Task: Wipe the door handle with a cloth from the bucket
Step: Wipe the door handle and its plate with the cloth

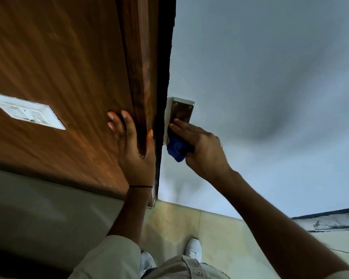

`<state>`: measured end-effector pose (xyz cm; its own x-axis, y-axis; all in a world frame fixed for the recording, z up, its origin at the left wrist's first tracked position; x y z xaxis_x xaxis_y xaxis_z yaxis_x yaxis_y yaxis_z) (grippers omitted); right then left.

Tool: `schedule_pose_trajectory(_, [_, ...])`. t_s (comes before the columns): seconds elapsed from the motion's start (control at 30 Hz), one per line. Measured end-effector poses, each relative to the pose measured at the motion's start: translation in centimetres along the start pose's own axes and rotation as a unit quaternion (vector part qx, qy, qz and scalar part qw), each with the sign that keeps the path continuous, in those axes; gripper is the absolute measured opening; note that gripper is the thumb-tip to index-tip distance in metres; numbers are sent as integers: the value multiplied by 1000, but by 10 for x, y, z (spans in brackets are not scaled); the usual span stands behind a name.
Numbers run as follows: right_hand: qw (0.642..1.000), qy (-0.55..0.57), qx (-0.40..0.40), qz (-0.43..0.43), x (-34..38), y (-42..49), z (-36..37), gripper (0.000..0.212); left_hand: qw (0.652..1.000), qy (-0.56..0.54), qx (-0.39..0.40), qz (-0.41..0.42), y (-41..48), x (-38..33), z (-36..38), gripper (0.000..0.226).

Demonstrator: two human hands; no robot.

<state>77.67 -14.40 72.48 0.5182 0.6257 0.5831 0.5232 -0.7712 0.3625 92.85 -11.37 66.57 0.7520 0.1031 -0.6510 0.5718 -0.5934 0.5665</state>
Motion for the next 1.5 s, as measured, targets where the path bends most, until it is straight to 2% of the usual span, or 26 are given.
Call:
schedule_pose_trajectory(0.17, [998, 24, -48, 11, -14, -21, -9, 60, 1000, 1, -1, 12, -1, 2, -2, 67])
schedule_pose_trajectory(0.27, [995, 71, -67, 26, -29, -44, -25, 49, 1000, -7, 3, 15, 0, 1, -4, 67])
schedule_pose_trajectory(0.33, [992, 91, -73, 39, -36, -56, -33, 52, 1000, -8, 8, 16, 1, -1, -6, 67])
schedule_pose_trajectory(0.4, [979, 171, -82, 77, -40, -68, -38, 62, 1000, -5, 15, 13, 1, 0, -6, 68])
schedule_pose_trajectory(0.53, [889, 381, -144, 208, -42, -82, -40, 49, 999, -17, 28, 2, -1, -4, -10, 69])
schedule_pose_trajectory(0.63, [782, 466, -182, 371, -57, -103, -20, 36, 999, -14, 36, -7, -1, -8, -12, 71])
schedule_pose_trajectory(0.67, [745, 500, -164, 409, -62, -111, -9, 35, 999, -13, 42, -8, 0, -5, -12, 73])
schedule_pose_trajectory(0.77, [654, 605, -69, 450, -70, -121, 14, 50, 999, 28, 35, -17, -11, 0, -15, 74])
schedule_pose_trajectory(0.83, [609, 646, -21, 460, -72, -117, 19, 51, 993, 15, 52, -103, -31, -8, -18, 66])
schedule_pose_trajectory(0.87, [594, 656, -1, 465, -75, -113, 20, 51, 980, -8, 65, -188, -46, -11, -15, 56])
schedule_pose_trajectory(0.9, [589, 664, 20, 460, -77, -108, 21, 51, 950, -54, 97, -293, -62, -11, -11, 45])
schedule_pose_trajectory(0.93, [594, 666, 41, 450, -78, -103, 22, 50, 892, -131, 153, -405, -72, -15, -6, 45])
schedule_pose_trajectory(0.97, [601, 669, 63, 434, -78, -96, 23, 48, 813, -220, 216, -494, -85, -18, 0, 60])
schedule_pose_trajectory(1.0, [613, 665, 82, 419, -75, -90, 24, 47, 744, -300, 268, -534, -99, -20, 4, 74])
schedule_pose_trajectory(1.03, [624, 660, 102, 405, -73, -85, 26, 46, 719, -343, 274, -539, -110, -26, 6, 72])
schedule_pose_trajectory(1.13, [679, 611, 149, 379, -68, -79, 31, 46, 710, -438, 216, -508, -129, -46, 7, 56])
schedule_pose_trajectory(1.2, [722, 569, 183, 348, -65, -81, 31, 35, 715, -460, 183, -494, -135, -54, 7, 50])
schedule_pose_trajectory(1.37, [774, 517, 249, 266, -65, -84, 28, 21, 709, -479, 76, -512, -140, -60, 4, 34])
schedule_pose_trajectory(1.43, [820, 453, 249, 246, -71, -90, 24, 23, 705, -486, 31, -516, -140, -63, 2, 33])
schedule_pose_trajectory(1.5, [853, 404, 188, 270, -87, -96, 15, 30, 707, -481, -23, -518, -136, -60, -2, 30])
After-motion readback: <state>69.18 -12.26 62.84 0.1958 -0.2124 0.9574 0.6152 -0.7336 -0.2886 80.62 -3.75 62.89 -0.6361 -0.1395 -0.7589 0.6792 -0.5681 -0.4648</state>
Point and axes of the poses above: each hand's wrist, its own y-axis towards the middle knuckle, its own z-axis out of the palm, x = y × z, the point moved 1 cm from there along y, towards the middle knuckle, and after that the axes turned 12 degrees about y, right-handed, at the moved point
